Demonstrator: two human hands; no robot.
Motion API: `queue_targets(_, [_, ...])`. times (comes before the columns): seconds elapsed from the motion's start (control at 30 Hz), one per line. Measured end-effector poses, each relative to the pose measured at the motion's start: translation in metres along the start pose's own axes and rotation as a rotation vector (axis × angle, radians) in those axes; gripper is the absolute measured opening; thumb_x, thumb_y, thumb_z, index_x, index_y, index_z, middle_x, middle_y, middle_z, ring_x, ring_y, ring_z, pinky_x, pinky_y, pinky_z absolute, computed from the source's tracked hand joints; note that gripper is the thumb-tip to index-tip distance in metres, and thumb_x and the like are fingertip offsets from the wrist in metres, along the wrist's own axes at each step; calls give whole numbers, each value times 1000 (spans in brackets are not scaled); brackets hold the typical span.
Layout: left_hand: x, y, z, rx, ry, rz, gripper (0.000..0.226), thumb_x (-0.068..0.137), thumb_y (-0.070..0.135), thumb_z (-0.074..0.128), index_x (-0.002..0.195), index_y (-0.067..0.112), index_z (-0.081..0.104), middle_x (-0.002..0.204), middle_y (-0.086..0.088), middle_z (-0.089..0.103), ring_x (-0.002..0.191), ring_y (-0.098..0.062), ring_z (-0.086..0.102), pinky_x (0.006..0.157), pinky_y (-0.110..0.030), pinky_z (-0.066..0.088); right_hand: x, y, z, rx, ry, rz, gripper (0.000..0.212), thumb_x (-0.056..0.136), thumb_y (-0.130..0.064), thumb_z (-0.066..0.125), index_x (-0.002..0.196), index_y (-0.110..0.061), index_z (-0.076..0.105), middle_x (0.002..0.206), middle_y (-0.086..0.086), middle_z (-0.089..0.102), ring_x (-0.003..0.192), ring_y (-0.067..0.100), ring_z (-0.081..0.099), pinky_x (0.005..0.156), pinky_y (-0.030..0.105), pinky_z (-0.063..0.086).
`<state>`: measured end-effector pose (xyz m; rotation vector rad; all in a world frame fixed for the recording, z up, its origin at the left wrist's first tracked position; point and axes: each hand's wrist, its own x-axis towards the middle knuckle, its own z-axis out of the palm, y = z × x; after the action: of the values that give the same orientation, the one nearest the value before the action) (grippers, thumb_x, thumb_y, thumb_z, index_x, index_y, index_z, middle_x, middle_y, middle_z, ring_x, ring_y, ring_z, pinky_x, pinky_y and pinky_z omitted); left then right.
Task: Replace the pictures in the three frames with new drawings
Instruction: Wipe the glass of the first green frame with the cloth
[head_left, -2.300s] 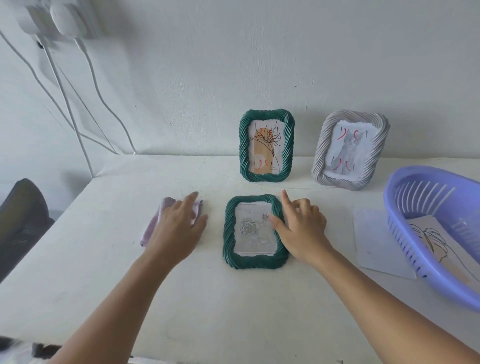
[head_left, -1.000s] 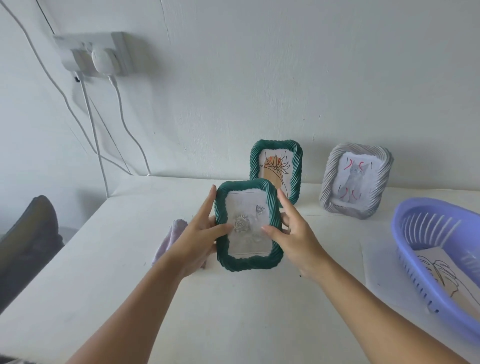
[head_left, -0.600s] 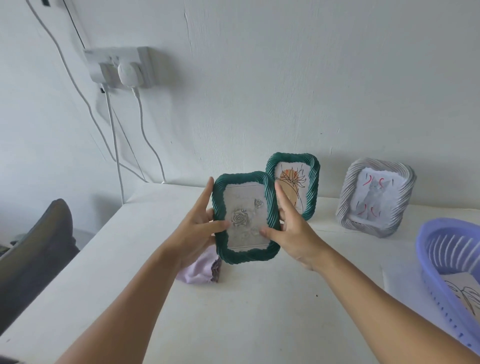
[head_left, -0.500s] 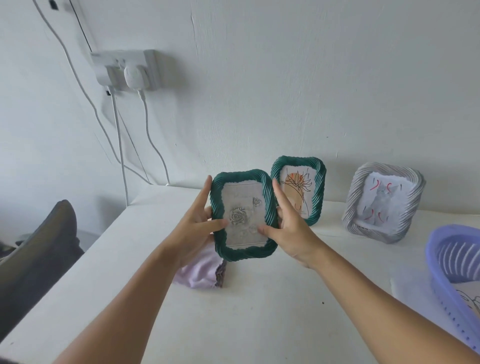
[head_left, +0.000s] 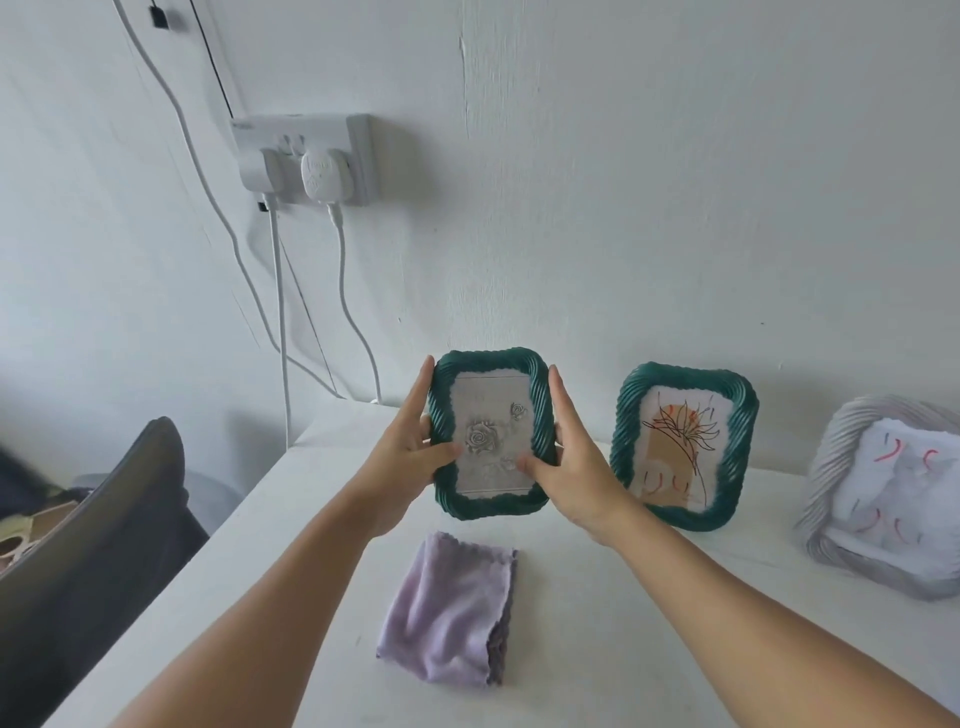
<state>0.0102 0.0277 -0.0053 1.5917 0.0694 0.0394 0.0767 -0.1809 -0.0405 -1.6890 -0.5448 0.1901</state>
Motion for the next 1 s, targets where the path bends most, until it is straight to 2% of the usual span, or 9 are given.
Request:
queue_targets(0.13, [20,-6,-8,84,30,27,97,100,-7,53,152,61,8,138,-2,62,120,-23,66,99,-49,56,23,11,6,-47,21,-20,107,95,-4,67,149,-67,0,165,-22,19,152,6,23,118,39,38])
queue_targets(0.27, [31,-12,-9,165,59,54,96,102,-3,52,150,65,4,142,2,58,122,-16,64,99,-50,56,33,17,9,-89,55,-31,105,96,-5,67,152,-63,-1,164,-27,15,151,-2,16,107,10,36])
queue_targets(0.37, [33,-20,-6,208,74,70,96,102,-2,51,150,65,1,145,3,56,122,-13,64,99,-44,56,32,24,8,-121,55,-29,106,96,-2,65,153,-60,-1,157,-40,14,141,-22,14,102,2,32])
queue_targets(0.5, [26,-33,-3,311,83,72,104,99,3,59,146,71,-3,128,-4,63,111,-16,70,92,-45,60,24,28,5,-156,45,-10,106,97,-4,65,152,-62,-5,153,-43,15,134,-28,18,97,-3,30])
queue_targets(0.57, [23,-38,-4,364,84,73,109,97,4,63,143,74,-6,123,-5,65,106,-19,71,91,-48,60,20,27,5,-164,37,-5,106,97,-5,65,151,-63,-7,157,-38,16,139,-20,20,102,1,29])
queue_targets(0.67, [21,-43,-6,415,77,90,111,96,5,65,142,74,-9,121,-5,67,103,-21,72,92,-50,59,17,28,4,-172,18,2,107,97,-8,65,149,-66,-9,160,-32,16,146,-7,21,114,22,29])
queue_targets(0.77, [21,-43,-5,464,84,96,112,96,8,66,142,73,-12,122,-4,66,102,-20,72,91,-49,59,15,32,2,-207,-8,-4,109,96,-7,66,149,-64,-11,151,-46,13,138,-20,24,119,27,28])
queue_targets(0.83, [21,-44,-4,483,89,101,112,96,9,66,142,73,-14,121,-3,66,102,-19,72,91,-47,60,14,34,1,-221,-16,-4,111,96,-7,67,149,-63,-11,150,-47,11,140,-16,25,122,32,29])
queue_targets(1.0, [21,-46,-5,512,87,99,112,96,9,66,143,71,-15,120,-2,68,101,-17,72,91,-46,60,12,35,1,-224,-11,-14,112,95,-6,67,148,-66,-12,164,-23,17,148,6,30,122,45,32])
